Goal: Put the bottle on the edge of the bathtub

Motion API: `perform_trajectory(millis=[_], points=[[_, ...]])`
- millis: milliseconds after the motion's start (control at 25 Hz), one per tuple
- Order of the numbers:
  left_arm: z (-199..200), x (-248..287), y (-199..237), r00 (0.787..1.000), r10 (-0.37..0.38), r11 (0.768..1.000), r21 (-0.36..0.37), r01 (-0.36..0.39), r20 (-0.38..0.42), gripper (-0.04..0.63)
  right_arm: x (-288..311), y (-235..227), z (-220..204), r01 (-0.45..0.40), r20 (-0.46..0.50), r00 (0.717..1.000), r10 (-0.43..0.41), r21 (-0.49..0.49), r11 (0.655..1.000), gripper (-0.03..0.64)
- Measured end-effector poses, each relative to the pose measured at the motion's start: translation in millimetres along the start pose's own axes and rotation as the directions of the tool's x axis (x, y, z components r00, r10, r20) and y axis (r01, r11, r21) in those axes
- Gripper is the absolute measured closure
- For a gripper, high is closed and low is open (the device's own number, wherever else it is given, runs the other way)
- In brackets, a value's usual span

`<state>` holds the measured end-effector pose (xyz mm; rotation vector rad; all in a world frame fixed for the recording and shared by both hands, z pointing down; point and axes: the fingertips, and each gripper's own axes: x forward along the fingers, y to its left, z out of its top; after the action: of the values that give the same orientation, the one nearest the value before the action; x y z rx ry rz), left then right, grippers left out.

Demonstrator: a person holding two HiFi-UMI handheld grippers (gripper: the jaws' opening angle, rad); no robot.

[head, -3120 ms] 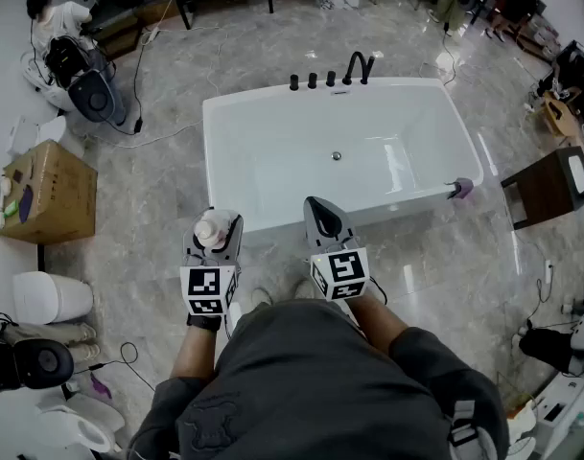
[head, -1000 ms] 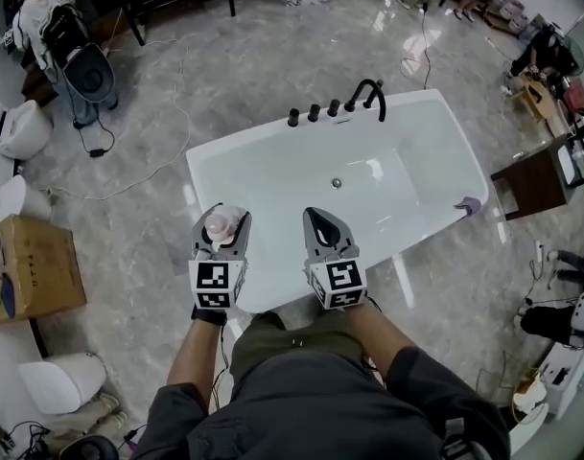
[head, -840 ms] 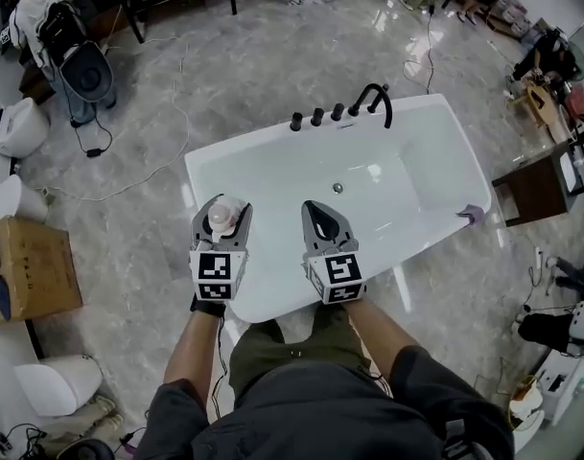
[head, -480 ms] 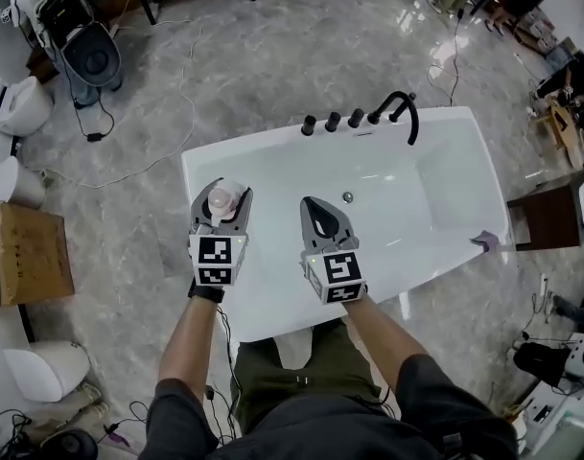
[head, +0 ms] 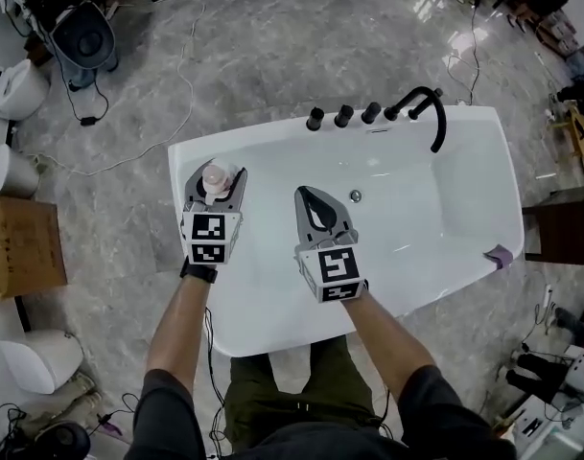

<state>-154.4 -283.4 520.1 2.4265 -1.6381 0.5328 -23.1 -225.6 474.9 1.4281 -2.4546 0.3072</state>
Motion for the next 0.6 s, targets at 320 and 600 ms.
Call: perform_trajectory(millis=[320,600], points=[[-30.2,68.4,14.2,0.999,0.022,0.999,0.033,-0.021,-0.034,0.367,52.6,-25.2,-27.9,-0.016,-0.021,1.000,0.016,-0.020,1.000,0.615],[-56.5,116.2,26.2,0.998,0.041,0.999,0.038,-0.040,-0.052,0.367,80.1,-40.2,-46.5,-0.046,-0.030,0.999,0.044,-0.044,0.998,0.615]])
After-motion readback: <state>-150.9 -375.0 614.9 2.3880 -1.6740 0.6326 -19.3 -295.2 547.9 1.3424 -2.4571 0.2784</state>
